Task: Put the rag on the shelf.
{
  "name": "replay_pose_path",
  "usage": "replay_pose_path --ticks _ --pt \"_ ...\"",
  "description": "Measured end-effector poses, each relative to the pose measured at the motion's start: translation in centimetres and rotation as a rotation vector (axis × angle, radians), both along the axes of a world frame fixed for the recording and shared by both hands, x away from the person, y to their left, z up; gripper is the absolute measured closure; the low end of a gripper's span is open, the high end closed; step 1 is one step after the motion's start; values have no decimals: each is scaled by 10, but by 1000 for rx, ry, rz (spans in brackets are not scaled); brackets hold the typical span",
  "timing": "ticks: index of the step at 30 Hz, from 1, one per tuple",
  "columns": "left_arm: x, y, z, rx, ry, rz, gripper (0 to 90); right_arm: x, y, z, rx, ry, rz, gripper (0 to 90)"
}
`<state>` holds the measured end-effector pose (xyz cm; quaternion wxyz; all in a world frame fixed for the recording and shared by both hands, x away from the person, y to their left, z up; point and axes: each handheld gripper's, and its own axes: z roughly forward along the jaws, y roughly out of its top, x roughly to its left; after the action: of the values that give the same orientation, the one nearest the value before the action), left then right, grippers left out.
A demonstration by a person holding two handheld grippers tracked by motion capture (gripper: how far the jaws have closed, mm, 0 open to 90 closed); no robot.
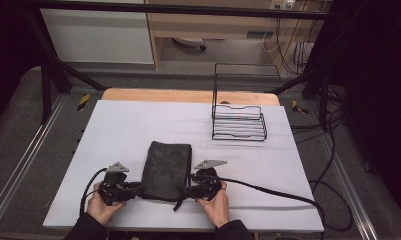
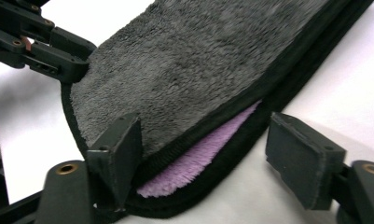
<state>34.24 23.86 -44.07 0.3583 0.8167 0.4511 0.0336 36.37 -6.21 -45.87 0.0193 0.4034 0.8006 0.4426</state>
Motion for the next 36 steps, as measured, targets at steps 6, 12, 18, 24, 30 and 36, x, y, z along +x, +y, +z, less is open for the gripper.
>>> replay_pose_path --ticks 6,12,18,24,30,36 --pt "-3 -5 2 -5 18 5 798 -4 1 0 -5 7 -4 468" --pt "-8 -9 4 -1 6 0 853 -4 -1 2 1 64 -7 709" --pt "-12 -10 5 -31 20 -10 859 -4 -3 8 7 90 2 805" --pt "-17 -16 5 -68 47 -41 859 -9 -9 17 -29 90 11 813" --pt "-22 -19 6 -11 20 -38 851 -19 -11 13 -42 98 -10 790" --pt "-20 -16 10 33 -32 -43 684 -16 -17 9 -7 72 -30 624"
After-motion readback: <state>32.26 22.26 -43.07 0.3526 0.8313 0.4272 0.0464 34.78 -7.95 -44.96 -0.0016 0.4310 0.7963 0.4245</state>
